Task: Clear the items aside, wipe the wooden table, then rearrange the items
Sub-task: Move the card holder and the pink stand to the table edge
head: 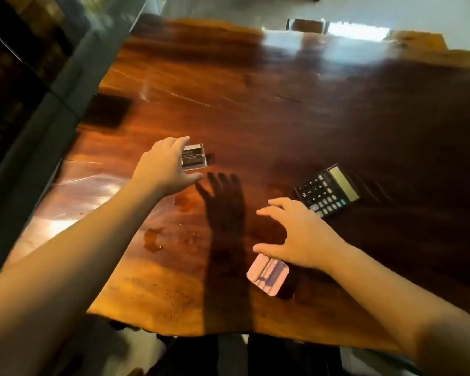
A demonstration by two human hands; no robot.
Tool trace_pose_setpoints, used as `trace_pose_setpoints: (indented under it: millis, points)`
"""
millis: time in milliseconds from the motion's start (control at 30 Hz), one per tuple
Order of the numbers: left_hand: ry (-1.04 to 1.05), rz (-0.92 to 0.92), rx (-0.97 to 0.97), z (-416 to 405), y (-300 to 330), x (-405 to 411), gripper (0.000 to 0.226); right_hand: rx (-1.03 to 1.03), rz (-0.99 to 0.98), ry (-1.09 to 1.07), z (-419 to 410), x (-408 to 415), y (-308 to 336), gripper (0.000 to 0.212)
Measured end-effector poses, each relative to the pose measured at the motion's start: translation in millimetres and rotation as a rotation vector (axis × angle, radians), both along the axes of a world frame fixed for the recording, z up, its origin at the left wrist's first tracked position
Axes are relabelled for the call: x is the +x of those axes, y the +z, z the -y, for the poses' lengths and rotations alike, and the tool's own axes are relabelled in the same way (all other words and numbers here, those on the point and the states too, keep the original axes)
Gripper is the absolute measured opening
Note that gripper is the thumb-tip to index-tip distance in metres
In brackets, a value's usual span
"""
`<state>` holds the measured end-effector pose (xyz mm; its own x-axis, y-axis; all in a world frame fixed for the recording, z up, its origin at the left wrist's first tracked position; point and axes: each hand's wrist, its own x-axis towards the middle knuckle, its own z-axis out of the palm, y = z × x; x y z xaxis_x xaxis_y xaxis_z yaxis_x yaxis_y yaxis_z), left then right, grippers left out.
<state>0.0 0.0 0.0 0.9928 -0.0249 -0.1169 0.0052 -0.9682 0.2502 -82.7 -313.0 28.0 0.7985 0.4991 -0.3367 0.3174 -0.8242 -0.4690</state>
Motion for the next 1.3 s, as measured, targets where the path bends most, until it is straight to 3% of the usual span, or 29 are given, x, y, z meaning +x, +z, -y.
trace_pose_setpoints:
  millis: [167, 267, 467, 733, 967, 1300]
  points:
    - [0.006, -0.093, 0.076, -10.3, -40.9, 17.8, 0.093, -0.073, -0.236, 0.115, 8.1, -18.0, -35.2, 0.081]
    - [-0.009, -0.121, 0.120, -12.7, -58.5, 31.7, 0.091, -0.076, -0.301, 0.118, 14.3, -23.8, -54.7, 0.070]
    - [-0.017, -0.119, 0.126, -13.7, -77.8, 51.6, 0.075, -0.052, -0.298, 0.123, 17.2, -30.0, -79.9, 0.031]
    - [-0.025, -0.195, 0.251, -19.2, -81.0, 69.3, 0.059, -0.028, -0.323, 0.103, 16.6, -26.0, -75.7, 0.021]
    - [0.002, -0.311, 0.038, -25.3, -74.3, 59.5, 0.050, 0.020, -0.305, 0.033, 12.1, -14.8, -72.5, 0.020]
    - [0.057, -0.194, -0.095, -69.5, -50.0, 30.7, 0.049, 0.151, -0.218, -0.042, -35.2, 38.9, -56.2, 0.025]
